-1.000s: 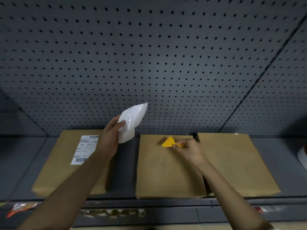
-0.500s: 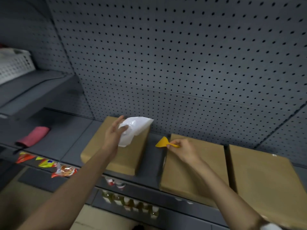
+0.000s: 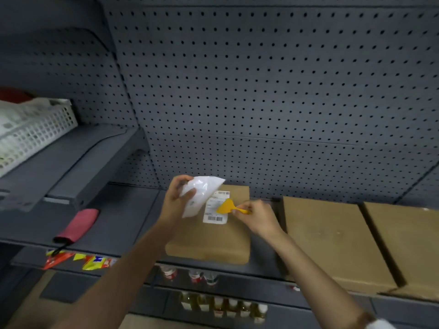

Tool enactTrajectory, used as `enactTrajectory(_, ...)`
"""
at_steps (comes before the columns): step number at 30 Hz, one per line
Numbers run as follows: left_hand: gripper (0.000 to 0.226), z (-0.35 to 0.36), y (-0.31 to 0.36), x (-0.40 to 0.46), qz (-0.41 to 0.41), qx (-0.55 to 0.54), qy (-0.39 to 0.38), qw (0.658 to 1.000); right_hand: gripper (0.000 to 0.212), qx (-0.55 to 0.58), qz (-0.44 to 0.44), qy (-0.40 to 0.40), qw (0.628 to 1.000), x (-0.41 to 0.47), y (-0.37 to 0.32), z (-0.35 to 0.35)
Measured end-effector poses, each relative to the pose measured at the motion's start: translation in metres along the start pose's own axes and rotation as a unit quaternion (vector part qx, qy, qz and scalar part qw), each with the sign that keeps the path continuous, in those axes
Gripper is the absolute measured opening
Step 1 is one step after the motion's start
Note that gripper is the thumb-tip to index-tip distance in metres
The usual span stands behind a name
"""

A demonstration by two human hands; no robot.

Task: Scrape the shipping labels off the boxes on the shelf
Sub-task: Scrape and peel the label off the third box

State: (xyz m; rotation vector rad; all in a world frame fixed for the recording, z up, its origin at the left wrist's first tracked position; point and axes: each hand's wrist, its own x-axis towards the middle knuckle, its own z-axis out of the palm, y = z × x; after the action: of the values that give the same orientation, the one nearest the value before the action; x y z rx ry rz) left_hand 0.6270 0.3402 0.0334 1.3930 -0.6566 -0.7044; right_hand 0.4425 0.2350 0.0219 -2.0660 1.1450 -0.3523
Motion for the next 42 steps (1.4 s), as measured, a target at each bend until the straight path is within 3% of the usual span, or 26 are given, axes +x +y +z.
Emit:
enactTrajectory(7,0.021,-0.045,0.008,0.015,0.013,0.089,-0.016,0.996,0.021,0.005,0.060,0.037,0.998,-0.015,-0.019,0.036)
enactTrajectory(11,0.011,-0.051,0.003,0.016,0.021,0.065,-0.027,0.997,0.024,-0.010,0.077,0.044,0.996,-0.026,-0.022,0.043)
enactTrajectory(17,0.022,-0.040,-0.009,0.021,0.010,0.058,0.009,0.998,0.028,-0.032,0.104,0.053,0.993,-0.035,-0.008,0.031)
enactTrajectory(21,0.017,-0.044,-0.018,0.029,0.062,0.129,-0.024,0.989,0.030,-0.046,0.111,0.048,0.992,-0.034,0.002,0.027)
enactTrajectory(24,0.034,-0.047,-0.024,0.032,0.138,0.217,-0.059,0.965,0.032,-0.047,0.112,0.047,0.991,-0.031,0.010,0.032)
enactTrajectory(26,0.028,-0.043,-0.028,0.034,0.155,0.279,-0.071,0.945,0.033,-0.045,0.121,0.037,0.991,-0.031,0.015,0.036)
enactTrajectory(27,0.040,-0.040,-0.030,0.035,0.163,0.319,-0.070,0.931,0.033,-0.044,0.127,0.030,0.990,-0.031,0.018,0.037)
enactTrajectory(32,0.058,-0.027,-0.031,0.041,0.224,0.486,-0.150,0.831,0.030,-0.033,0.157,0.028,0.987,-0.027,0.028,0.041)
enactTrajectory(35,0.051,-0.020,-0.050,0.054,0.195,0.541,-0.209,0.791,0.030,-0.033,0.175,0.029,0.984,-0.025,0.031,0.046)
enactTrajectory(37,0.057,-0.015,-0.063,0.061,0.200,0.554,-0.241,0.771,0.030,-0.035,0.179,0.027,0.983,-0.024,0.031,0.050)
enactTrajectory(39,0.066,-0.011,-0.071,0.062,0.218,0.590,-0.272,0.728,0.030,-0.036,0.178,0.027,0.983,-0.023,0.030,0.053)
enactTrajectory(42,0.075,-0.007,-0.078,0.056,0.186,0.634,-0.304,0.687,0.028,-0.035,0.178,0.023,0.983,-0.021,0.030,0.057)
